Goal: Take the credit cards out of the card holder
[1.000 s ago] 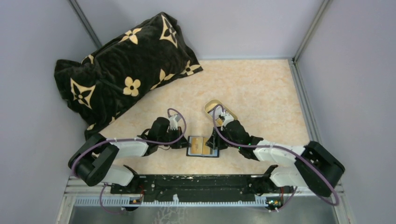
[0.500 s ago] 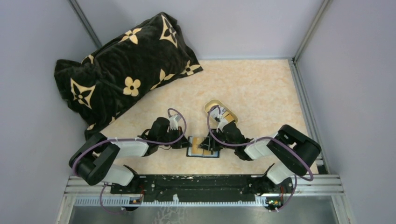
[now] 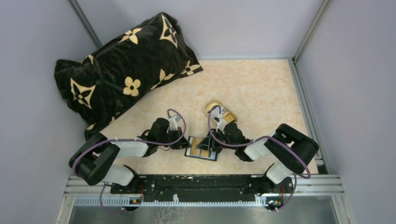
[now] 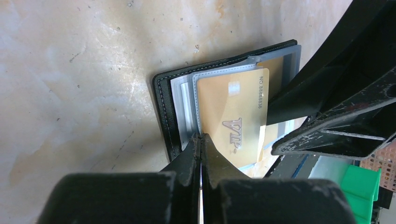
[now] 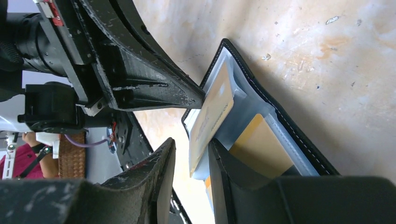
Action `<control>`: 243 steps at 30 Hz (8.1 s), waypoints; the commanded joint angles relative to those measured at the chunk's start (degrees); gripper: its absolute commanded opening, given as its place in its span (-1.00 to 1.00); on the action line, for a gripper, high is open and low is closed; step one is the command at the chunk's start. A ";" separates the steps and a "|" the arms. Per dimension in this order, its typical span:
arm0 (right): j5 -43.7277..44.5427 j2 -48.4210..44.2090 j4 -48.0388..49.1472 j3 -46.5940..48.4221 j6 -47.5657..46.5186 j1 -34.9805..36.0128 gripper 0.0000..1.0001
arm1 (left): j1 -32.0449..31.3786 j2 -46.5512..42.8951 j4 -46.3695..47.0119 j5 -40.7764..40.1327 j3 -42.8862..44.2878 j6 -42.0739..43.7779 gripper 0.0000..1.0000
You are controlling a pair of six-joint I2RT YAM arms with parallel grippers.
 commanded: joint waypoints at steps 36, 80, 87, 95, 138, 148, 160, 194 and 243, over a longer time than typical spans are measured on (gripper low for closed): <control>-4.05 3.22 13.94 -4.68 2.79 -2.36 -0.57 | -0.08 3.52 2.88 -0.90 -0.07 -0.71 -1.00; -8.47 -40.31 -20.34 1.35 -1.47 -8.90 -1.00 | 0.67 -10.16 20.22 18.25 3.61 -4.91 0.17; -9.91 -40.55 -18.77 1.97 -0.22 -8.86 -1.00 | 0.51 -6.47 35.96 26.73 1.53 -11.75 -0.35; -9.83 -40.65 -19.19 1.86 -0.37 -8.82 -1.00 | 0.50 -4.47 39.65 29.37 1.45 -13.46 -0.97; 22.36 -64.45 -65.47 8.52 -11.65 -9.12 -0.07 | -1.44 41.34 -42.99 22.02 70.21 32.47 -1.00; 22.38 -64.37 -66.29 8.55 -12.55 -9.15 -0.08 | -2.40 46.14 -54.64 22.49 78.41 40.08 -1.00; 21.60 -63.57 -65.74 8.18 -13.00 -9.21 -0.07 | -2.49 44.52 -53.45 20.27 78.18 39.90 -0.14; 18.22 -23.57 -22.92 -6.18 -9.42 -0.60 -1.00 | -1.96 4.90 1.30 10.92 11.71 8.20 0.22; 17.95 -12.66 -11.39 -11.94 -6.24 -0.59 -1.00 | -5.18 17.77 20.09 10.71 6.10 -2.08 -0.60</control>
